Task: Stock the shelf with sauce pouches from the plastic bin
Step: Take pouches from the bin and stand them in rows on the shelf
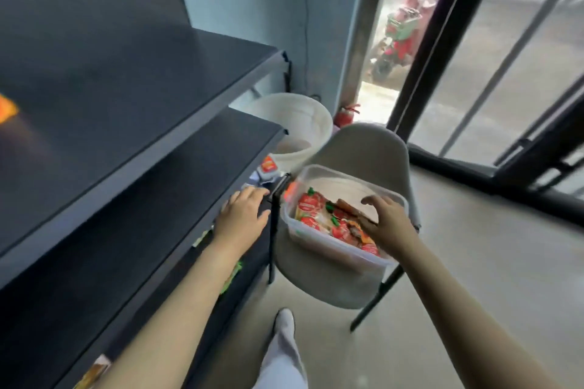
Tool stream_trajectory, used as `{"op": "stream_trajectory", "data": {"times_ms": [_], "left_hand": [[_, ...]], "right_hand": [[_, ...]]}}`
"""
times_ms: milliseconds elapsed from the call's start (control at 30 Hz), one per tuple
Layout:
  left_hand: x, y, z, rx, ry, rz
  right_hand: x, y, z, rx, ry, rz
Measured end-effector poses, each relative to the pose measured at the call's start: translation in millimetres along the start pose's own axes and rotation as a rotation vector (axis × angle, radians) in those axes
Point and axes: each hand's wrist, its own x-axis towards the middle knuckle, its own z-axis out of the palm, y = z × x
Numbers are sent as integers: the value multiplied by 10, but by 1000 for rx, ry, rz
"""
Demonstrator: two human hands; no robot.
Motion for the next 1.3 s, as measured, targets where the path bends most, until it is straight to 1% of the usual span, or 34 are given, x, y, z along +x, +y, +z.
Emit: {"op": "stream_trajectory", "data": {"times_ms": [167,333,433,533,700,833,967,1067,1133,1200,1300], "left_hand": [[828,46,903,-14,-272,30],[1477,-33,1878,-70,-512,-15],[1707,-83,2431,-107,-608,-59],[1838,-61,2915,-167,-676,-121],[1931,107,3487,-345,-758,-243],[1944,225,3755,-454,-849,-346],[1957,312,3875,-487,-901,-408],[1964,368,3921,-505,-911,-456],[1967,370,3951,-516,-880,-471],[1974,332,3953,-569,-855,-496],[1984,232,3908,-705,-825,-577]], "right_hand": [[547,652,376,23,-110,228],[1092,1192,1001,148,-223,443],[1310,1496,1353,176,-290,546],[1467,1797,1667,212,-289,636],[1619,2169,2059,299,-282,768],[1646,2291,2288,402,-301,862],[1690,2327,2432,422,-233,913],[1744,2336,2485,473,-206,1005],[1755,2326,2500,570,-149,1087],[1738,2309,2516,718,-57,1178],[1673,2272,2523,875,66,1212]]}}
